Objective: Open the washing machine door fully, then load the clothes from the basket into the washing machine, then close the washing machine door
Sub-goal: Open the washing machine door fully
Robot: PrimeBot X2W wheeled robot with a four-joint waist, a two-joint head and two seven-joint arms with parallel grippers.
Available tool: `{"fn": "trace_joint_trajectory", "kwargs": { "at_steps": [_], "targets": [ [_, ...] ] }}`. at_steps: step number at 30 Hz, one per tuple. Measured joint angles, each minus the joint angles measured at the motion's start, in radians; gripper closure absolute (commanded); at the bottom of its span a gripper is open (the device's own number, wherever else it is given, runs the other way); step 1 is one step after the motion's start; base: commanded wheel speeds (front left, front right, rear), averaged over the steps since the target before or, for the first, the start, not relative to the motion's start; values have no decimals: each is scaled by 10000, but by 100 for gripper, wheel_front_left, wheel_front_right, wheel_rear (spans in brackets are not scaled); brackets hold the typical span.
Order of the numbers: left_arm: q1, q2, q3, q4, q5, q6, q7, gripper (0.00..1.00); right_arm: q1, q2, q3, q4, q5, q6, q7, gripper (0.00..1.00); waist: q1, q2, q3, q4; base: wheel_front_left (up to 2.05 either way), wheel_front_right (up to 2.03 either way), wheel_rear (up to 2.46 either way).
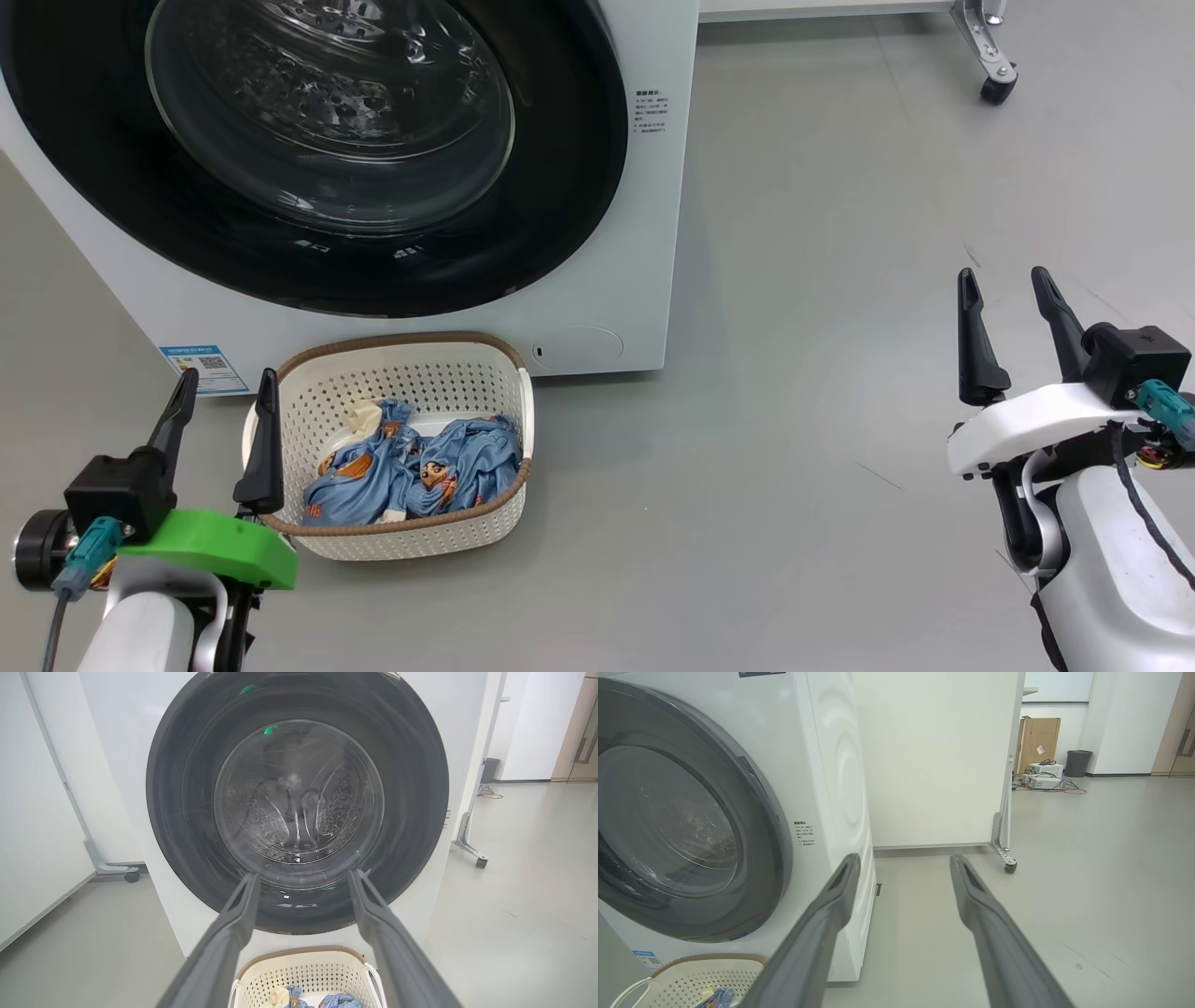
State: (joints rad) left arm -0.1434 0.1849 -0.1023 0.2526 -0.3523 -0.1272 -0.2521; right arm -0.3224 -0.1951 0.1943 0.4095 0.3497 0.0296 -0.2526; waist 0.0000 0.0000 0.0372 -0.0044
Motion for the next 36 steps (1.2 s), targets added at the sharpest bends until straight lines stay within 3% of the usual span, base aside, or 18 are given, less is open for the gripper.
{"fn": "trace_joint_trajectory", "kwargs": {
  "at_steps": [36],
  "targets": [
    [49,-4,-169,-136,0,-2,0,0,-13,107,-347,-186,-190,115,0,0,0,0,88,133,0,0,-1]
  ]
}}
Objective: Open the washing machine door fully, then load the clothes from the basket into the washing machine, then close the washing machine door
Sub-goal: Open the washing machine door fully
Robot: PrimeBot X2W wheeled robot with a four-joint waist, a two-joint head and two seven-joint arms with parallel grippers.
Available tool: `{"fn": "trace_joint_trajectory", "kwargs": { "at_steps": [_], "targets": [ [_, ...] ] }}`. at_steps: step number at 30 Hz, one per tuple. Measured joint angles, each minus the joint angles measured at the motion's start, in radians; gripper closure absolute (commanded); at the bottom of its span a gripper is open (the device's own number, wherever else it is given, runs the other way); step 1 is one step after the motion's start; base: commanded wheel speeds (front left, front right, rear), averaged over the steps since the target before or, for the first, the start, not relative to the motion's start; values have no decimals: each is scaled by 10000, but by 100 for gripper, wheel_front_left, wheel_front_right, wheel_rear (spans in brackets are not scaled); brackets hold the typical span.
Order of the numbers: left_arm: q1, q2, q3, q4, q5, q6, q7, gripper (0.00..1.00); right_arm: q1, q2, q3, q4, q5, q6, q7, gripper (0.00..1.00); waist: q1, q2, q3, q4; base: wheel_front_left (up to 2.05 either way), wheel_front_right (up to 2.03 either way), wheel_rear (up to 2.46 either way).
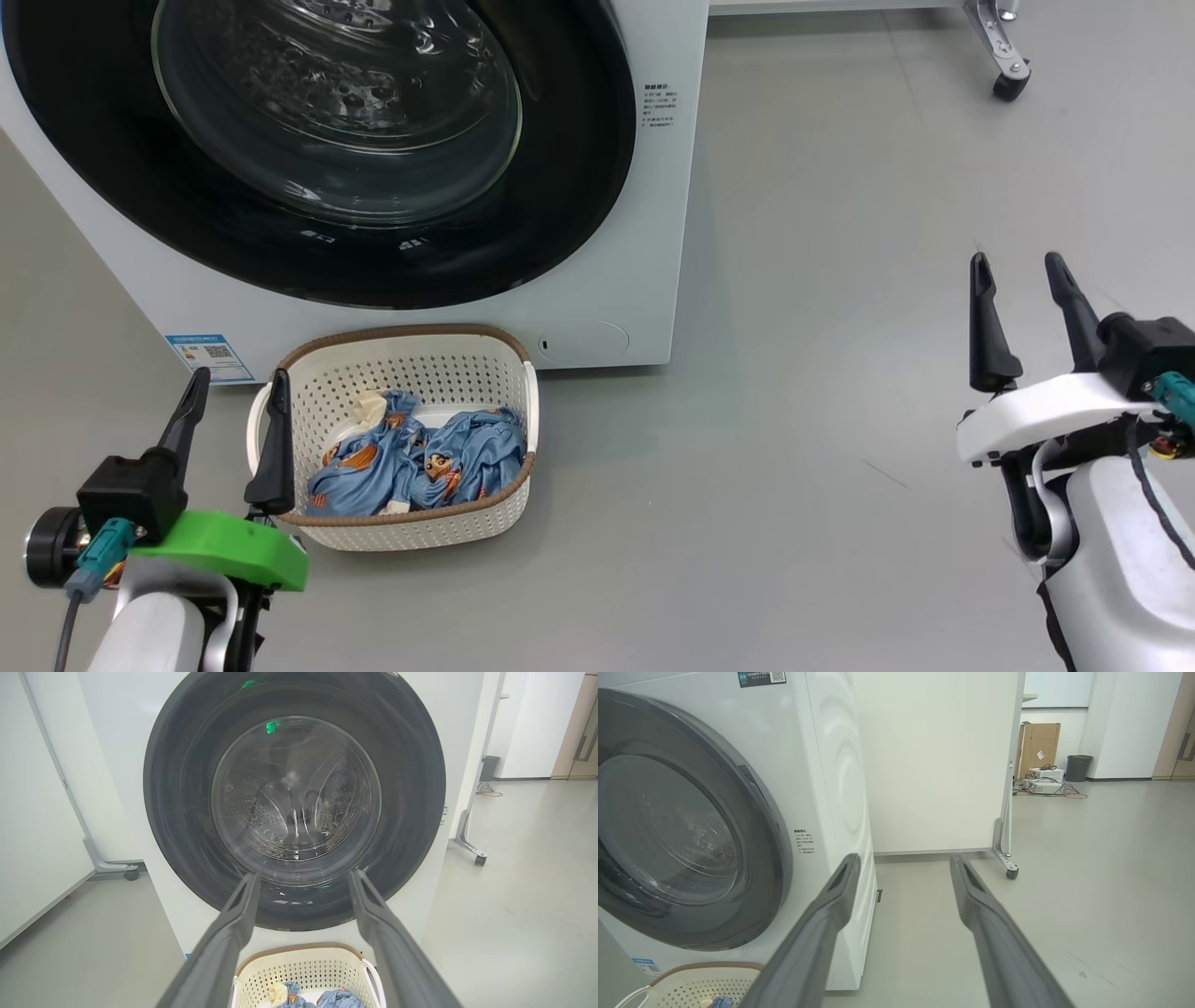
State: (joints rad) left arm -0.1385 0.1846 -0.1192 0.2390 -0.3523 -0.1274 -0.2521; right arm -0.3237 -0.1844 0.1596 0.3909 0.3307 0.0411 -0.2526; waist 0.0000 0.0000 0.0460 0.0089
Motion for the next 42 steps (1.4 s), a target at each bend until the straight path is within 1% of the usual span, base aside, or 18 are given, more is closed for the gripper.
{"fn": "trace_joint_trajectory", "kwargs": {
  "at_steps": [7,8,10,11,14,15,16,17,18,23,27,31,37,42],
  "targets": [
    [0,-58,-111,-180,0,0,0,0,-482,134,-347,-284,159,21,-2,0,0,0,149,74,0,0,0],
    [0,-61,-123,-190,0,0,0,0,-670,351,-562,-376,468,38,-2,0,0,0,175,97,0,0,0],
    [-1,-75,-150,-194,0,0,0,0,-835,566,-867,-430,869,98,-2,0,0,0,199,122,0,0,0],
    [-1,-75,-150,-194,0,0,0,0,-835,566,-867,-430,869,98,-2,0,0,0,199,122,0,0,0],
    [-5,-107,-378,-201,0,0,0,0,-1002,890,-1643,-483,1889,98,-2,0,0,0,246,193,0,0,0],
    [-6,-121,-454,-203,0,0,0,0,-1064,1068,-2056,-462,2656,105,-2,22,0,0,283,254,0,0,0],
    [-6,-119,-454,-203,0,0,0,0,-1091,1177,-2270,-443,3041,121,-2,79,0,0,301,282,0,0,0],
    [-8,-119,-453,-205,0,0,0,0,-1137,1283,-2500,-382,3526,153,-2,100,0,0,321,310,0,0,0],
    [-8,-117,-454,-205,0,0,0,0,-1188,1325,-2663,-320,3894,196,0,100,0,0,339,336,0,0,0],
    [-16,-113,-497,-211,0,0,0,0,-1501,1413,-3553,-113,5843,199,286,100,0,0,456,452,0,0,0],
    [-42,-115,-562,-217,0,0,0,0,-1819,1402,-3919,75,6811,198,646,100,0,0,565,546,0,0,0],
    [-81,-121,-662,-267,0,0,0,0,-2250,1379,-4207,228,7833,167,1264,100,0,0,705,652,0,0,0],
    [-235,-163,-825,-336,0,0,0,0,-3174,1354,-4299,401,9120,-357,2516,100,0,0,1017,835,0,0,0],
    [-471,-291,-970,-447,-2,0,0,0,-4153,1329,-4236,376,9714,-878,3373,100,0,0,1302,1044,0,0,0]
  ]
}}
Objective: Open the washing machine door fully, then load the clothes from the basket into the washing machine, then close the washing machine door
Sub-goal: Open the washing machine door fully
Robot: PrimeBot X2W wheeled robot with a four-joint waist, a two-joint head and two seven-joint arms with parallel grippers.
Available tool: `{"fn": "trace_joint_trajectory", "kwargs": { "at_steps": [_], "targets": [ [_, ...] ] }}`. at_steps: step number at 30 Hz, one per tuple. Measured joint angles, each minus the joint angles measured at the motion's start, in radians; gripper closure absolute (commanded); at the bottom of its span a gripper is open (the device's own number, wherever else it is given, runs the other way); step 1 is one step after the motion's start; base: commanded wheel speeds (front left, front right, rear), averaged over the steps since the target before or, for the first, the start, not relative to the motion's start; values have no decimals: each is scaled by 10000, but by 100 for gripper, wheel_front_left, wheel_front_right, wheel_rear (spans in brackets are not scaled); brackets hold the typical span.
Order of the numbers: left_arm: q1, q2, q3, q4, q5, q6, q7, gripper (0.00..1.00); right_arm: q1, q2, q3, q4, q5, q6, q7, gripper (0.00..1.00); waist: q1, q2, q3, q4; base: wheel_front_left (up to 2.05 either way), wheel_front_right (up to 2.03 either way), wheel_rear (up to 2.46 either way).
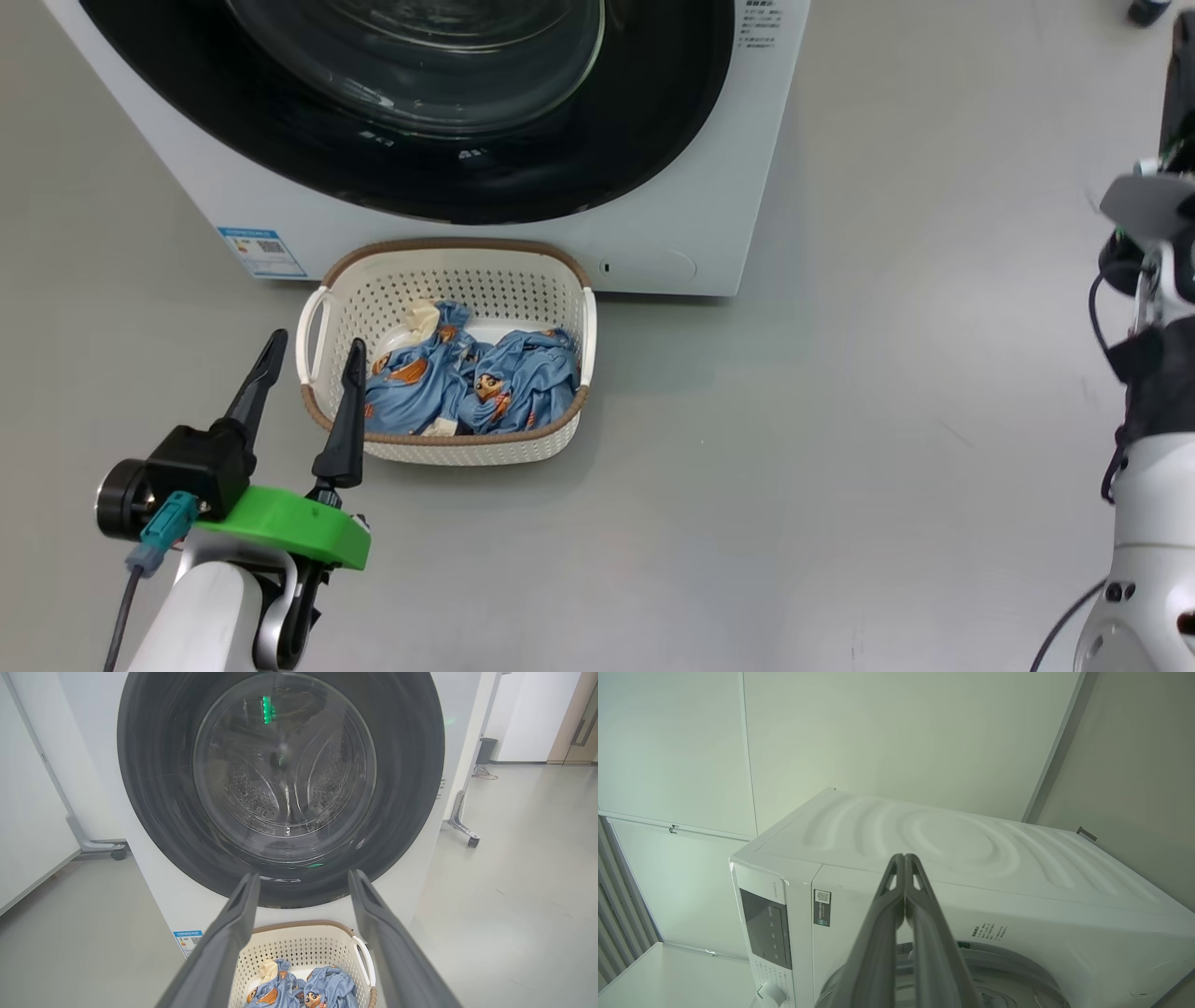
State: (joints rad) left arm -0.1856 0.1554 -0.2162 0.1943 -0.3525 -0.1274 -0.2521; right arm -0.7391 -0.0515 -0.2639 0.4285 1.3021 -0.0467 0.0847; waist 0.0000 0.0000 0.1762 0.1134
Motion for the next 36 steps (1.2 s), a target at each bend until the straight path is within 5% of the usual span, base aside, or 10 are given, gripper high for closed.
{"fn": "trace_joint_trajectory", "kwargs": {
  "at_steps": [9,36],
  "targets": [
    [-345,-178,-86,-121,-88,0,0,0,-1445,-88,587,-29,729,-698,1866,100,0,0,579,395,0,0,0],
    [-1565,-675,-73,-802,-88,0,-2,0,-4020,-719,1218,1438,324,-878,3973,100,1,0,2630,1128,0,0,0]
  ]
}}
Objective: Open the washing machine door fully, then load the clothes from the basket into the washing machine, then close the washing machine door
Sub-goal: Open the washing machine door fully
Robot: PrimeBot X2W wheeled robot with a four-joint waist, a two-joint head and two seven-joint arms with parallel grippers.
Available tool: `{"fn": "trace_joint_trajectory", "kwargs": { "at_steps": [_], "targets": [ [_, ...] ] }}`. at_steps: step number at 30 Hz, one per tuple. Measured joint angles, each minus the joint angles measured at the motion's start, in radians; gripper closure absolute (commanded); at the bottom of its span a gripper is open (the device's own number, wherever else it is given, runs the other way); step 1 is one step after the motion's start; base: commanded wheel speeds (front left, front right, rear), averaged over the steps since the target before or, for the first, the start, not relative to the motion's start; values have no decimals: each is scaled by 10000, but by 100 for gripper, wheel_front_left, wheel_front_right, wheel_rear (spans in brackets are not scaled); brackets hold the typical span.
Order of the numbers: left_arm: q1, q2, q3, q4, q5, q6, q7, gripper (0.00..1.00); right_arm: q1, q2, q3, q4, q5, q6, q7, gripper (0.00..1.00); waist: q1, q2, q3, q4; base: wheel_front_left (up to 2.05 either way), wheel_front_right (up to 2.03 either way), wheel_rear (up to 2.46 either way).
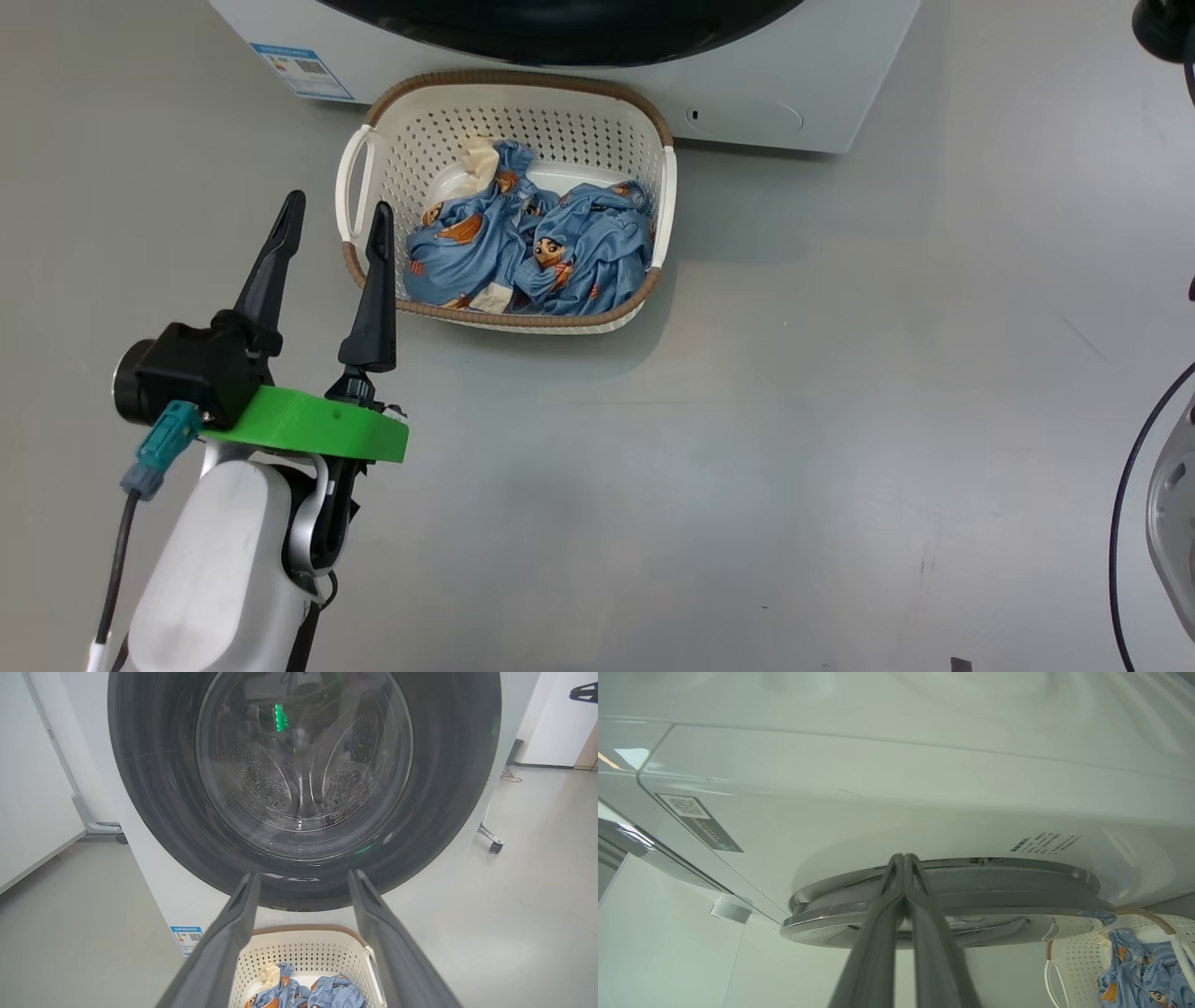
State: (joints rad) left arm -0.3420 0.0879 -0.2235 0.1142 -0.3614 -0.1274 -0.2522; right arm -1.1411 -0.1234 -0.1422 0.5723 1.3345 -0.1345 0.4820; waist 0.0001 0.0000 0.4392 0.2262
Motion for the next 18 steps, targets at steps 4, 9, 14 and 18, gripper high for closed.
{"fn": "trace_joint_trajectory", "kwargs": {
  "at_steps": [4,9,14,18],
  "targets": [
    [-190,-109,-19,-36,0,0,0,0,-303,-25,151,219,-173,0,201,100,0,0,291,130,0,0,0],
    [-362,-173,-31,-77,0,0,0,0,-662,-10,401,493,-433,0,502,100,0,0,594,304,0,0,0],
    [-499,-311,-63,-84,-15,0,0,0,-1002,-8,470,761,-600,0,562,100,0,0,804,465,0,0,0],
    [-595,-357,-173,-94,-13,0,0,0,-1238,-12,527,972,-811,0,593,100,0,0,940,580,0,0,0]
  ]
}}
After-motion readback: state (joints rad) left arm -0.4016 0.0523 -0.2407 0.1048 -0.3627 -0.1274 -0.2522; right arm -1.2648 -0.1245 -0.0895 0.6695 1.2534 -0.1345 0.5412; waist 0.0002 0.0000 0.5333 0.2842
